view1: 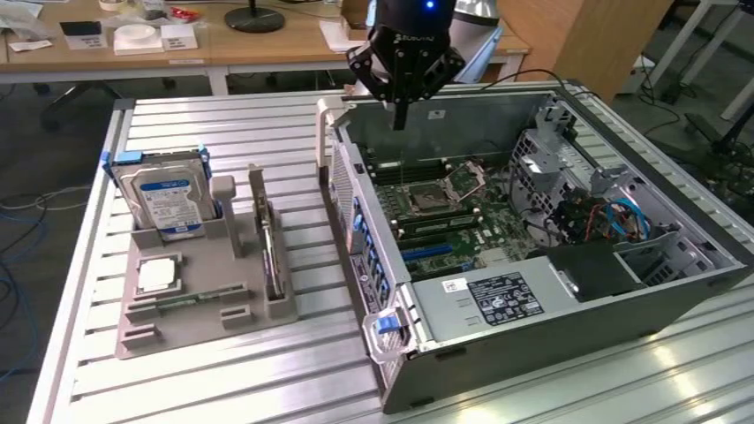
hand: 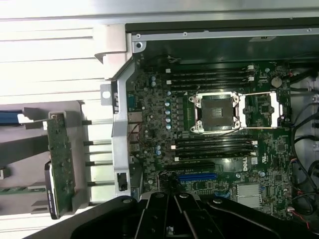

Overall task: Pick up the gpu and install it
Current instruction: 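Reach for the gpu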

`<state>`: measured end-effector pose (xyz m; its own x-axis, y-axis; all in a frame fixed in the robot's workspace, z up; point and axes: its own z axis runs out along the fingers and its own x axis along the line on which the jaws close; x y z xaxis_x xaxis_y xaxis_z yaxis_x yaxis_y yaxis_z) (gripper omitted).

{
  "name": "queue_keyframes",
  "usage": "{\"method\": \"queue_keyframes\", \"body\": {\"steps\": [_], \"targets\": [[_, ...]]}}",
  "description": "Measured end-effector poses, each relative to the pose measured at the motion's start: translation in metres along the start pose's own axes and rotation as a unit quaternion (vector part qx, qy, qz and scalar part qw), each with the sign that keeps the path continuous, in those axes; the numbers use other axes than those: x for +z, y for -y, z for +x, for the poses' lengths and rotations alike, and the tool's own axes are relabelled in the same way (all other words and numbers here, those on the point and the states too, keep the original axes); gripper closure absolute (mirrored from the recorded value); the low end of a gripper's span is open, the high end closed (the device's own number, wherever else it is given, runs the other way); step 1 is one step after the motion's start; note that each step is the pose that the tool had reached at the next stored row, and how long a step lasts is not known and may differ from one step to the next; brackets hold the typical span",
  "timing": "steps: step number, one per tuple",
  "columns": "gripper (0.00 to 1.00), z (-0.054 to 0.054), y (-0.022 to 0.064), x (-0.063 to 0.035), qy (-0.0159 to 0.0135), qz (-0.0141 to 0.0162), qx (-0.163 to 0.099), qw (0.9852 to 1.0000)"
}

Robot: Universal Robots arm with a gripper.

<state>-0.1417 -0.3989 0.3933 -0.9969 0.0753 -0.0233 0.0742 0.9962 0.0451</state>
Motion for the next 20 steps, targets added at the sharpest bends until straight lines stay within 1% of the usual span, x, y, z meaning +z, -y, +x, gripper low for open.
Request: {"method": "queue_keyframes", "body": {"steps": [9, 20], "targets": [[0.89, 0.019, 0.0015, -0.0004, 0.0000, 0.0000, 0.000, 1.0000], [0.89, 0.036, 0.0028, -0.0007, 0.0000, 0.0000, 0.000, 1.0000]]}}
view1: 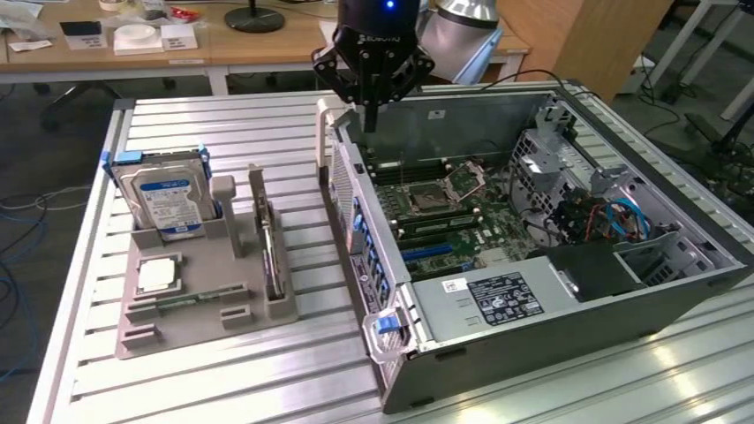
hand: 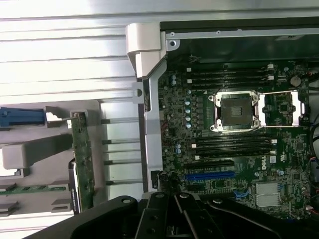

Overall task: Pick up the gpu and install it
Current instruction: 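Reach for the gpu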

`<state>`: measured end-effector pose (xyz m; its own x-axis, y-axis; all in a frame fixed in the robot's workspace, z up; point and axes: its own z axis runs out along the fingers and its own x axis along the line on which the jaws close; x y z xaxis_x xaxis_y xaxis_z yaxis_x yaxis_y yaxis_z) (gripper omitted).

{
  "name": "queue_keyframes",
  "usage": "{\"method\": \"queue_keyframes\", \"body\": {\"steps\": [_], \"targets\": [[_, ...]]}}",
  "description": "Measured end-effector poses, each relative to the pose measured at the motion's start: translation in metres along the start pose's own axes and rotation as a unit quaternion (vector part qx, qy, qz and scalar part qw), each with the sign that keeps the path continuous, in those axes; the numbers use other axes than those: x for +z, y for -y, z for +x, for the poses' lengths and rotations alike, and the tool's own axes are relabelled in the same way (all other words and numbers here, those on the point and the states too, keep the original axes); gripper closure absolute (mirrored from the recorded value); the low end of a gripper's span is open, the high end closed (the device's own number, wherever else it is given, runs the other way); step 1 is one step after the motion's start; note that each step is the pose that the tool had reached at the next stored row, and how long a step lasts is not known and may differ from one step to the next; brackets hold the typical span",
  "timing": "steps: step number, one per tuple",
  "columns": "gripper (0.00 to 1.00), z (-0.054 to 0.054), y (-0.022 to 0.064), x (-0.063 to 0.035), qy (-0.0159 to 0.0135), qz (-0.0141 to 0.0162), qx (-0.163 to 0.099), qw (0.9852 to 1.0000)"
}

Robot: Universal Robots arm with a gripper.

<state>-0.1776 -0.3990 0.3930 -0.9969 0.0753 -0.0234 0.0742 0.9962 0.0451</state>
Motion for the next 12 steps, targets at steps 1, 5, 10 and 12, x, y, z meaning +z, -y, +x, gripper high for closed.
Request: {"method": "queue_keyframes", "body": {"steps": [1, 5, 10, 12], "targets": [[0.89, 0.001, 0.0001, -0.0001, 0.0000, 0.0000, 0.000, 1.0000], [0.89, 0.007, 0.0006, -0.0002, 0.0000, 0.0000, 0.000, 1.0000], [0.89, 0.014, 0.0011, -0.0003, 0.0000, 0.0000, 0.000, 1.0000], [0.89, 0.017, 0.0013, -0.0004, 0.0000, 0.0000, 0.000, 1.0000]]}}
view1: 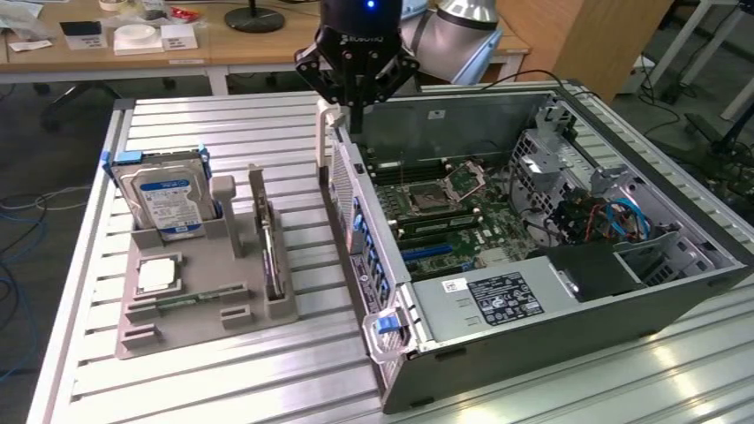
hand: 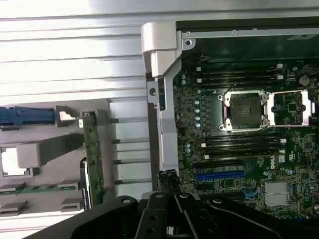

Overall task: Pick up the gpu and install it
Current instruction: 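Reach for the gpu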

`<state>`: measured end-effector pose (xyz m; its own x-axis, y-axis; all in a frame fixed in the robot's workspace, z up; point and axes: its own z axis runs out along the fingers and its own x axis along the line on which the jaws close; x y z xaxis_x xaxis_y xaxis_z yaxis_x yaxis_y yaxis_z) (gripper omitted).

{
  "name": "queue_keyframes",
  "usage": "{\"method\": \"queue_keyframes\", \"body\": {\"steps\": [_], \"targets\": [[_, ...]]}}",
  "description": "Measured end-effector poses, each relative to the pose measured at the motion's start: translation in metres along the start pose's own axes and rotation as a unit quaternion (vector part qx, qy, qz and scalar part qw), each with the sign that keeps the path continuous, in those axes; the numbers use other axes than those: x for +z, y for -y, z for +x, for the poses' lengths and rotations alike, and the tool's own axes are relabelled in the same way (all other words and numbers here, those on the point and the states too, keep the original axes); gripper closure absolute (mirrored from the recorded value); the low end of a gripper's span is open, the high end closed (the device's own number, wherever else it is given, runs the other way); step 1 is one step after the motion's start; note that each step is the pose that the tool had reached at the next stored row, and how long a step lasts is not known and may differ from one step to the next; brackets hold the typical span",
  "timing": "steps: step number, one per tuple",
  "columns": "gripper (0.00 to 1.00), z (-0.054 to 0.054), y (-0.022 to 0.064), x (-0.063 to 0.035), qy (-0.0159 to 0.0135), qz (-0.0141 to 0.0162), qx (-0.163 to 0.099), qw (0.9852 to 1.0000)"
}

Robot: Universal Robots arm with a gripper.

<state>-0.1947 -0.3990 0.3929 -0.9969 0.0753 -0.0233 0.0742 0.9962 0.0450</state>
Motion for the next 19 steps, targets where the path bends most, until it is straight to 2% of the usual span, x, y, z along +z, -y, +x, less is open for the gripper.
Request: {"method": "queue_keyframes", "body": {"steps": [19], "targets": [[0.89, 0.026, 0.0021, -0.0005, 0.0000, 0.0000, 0.000, 1.0000]]}}
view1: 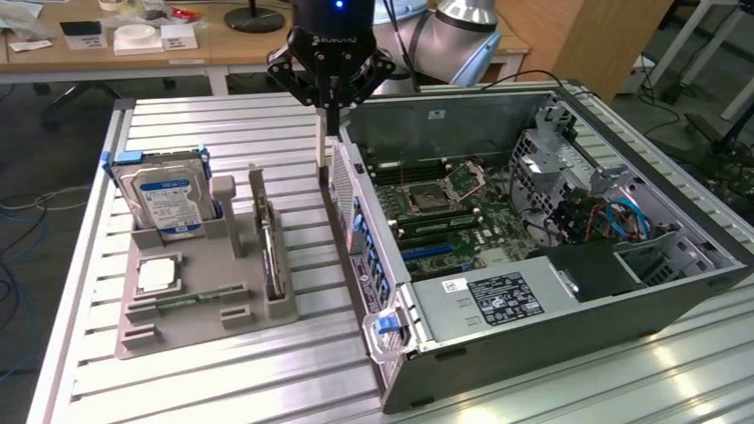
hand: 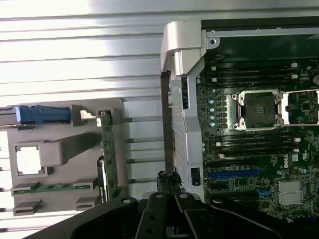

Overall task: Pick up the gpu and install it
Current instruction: 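Reach for the gpu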

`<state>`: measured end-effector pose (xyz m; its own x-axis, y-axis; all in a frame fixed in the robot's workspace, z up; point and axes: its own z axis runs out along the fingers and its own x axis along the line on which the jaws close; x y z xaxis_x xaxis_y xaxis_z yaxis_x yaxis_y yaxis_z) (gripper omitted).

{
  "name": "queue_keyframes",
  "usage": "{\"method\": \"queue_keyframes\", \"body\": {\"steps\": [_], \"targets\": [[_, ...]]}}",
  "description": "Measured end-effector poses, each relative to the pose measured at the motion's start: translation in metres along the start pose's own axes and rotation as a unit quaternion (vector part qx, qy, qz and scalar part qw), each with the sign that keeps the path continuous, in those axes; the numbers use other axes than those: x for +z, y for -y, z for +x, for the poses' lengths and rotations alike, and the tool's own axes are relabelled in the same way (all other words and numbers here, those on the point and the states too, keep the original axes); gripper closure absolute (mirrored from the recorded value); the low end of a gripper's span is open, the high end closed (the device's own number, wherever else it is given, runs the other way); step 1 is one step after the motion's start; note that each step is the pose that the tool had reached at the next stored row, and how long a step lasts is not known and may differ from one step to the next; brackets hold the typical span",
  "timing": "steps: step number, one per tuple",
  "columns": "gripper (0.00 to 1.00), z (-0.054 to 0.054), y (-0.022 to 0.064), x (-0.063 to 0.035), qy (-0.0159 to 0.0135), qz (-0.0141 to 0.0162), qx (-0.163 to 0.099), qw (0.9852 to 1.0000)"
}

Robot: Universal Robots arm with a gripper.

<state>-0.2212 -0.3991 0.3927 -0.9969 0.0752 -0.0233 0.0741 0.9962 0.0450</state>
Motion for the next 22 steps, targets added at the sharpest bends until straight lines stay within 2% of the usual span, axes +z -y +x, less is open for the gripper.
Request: {"method": "queue_keyframes", "body": {"steps": [22], "targets": [[0.89, 0.029, 0.0025, -0.0005, 0.0000, 0.0000, 0.000, 1.0000]]}}
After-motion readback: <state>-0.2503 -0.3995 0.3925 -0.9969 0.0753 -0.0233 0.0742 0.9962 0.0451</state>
